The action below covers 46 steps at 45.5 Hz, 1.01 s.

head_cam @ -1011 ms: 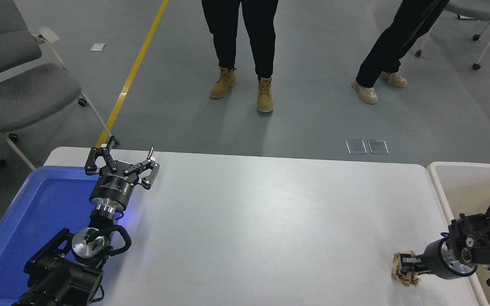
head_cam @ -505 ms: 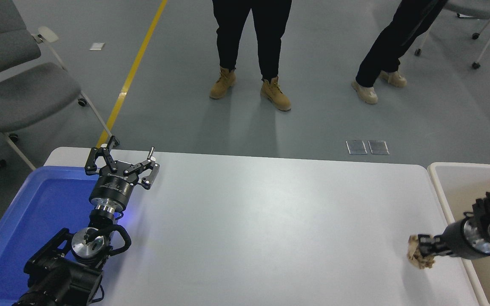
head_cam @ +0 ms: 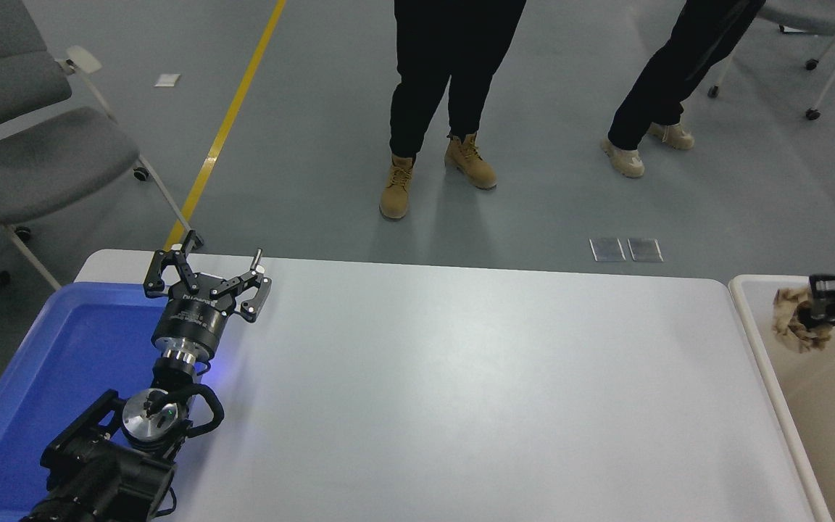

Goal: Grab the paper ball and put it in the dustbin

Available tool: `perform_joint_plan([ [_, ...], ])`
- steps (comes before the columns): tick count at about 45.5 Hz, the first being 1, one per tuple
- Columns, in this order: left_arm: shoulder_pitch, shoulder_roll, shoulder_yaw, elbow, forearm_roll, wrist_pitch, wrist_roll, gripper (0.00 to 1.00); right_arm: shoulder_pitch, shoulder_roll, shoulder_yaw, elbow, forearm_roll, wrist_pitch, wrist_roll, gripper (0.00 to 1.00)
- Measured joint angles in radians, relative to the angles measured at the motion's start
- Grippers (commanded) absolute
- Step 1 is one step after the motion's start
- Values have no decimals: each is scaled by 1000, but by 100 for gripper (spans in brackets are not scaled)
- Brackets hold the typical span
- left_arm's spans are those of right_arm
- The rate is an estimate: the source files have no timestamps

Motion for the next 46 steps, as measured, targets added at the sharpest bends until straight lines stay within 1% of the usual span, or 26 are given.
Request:
perform_joint_plan([
  [7, 0, 0, 0, 0, 0, 0, 0, 99, 82, -37, -1, -35, -57, 19, -2, 0],
  [13, 0, 0, 0, 0, 0, 0, 0, 99, 103, -53, 2, -143, -71, 27, -3, 0],
  [17, 0, 0, 0, 0, 0, 0, 0, 99, 81, -61, 5, -239, -41, 30, -2, 0],
  [20, 0, 0, 0, 0, 0, 0, 0, 99, 44, -63, 6, -312, 8, 20, -1, 0],
  [27, 0, 0, 0, 0, 0, 0, 0, 99, -83, -53, 11, -462, 177, -82, -1, 0],
  [34, 0, 0, 0, 0, 0, 0, 0, 99, -275, -9, 24, -593, 415, -257, -2, 0],
  [35, 0, 0, 0, 0, 0, 0, 0, 99, -318, 6, 30, -620, 467, -292, -2, 0],
  [42, 0, 0, 0, 0, 0, 0, 0, 99, -580, 101, 108, -798, 714, -425, -5, 0],
  [46, 0, 0, 0, 0, 0, 0, 0, 99, -735, 169, 199, -920, 807, -470, -13, 0],
])
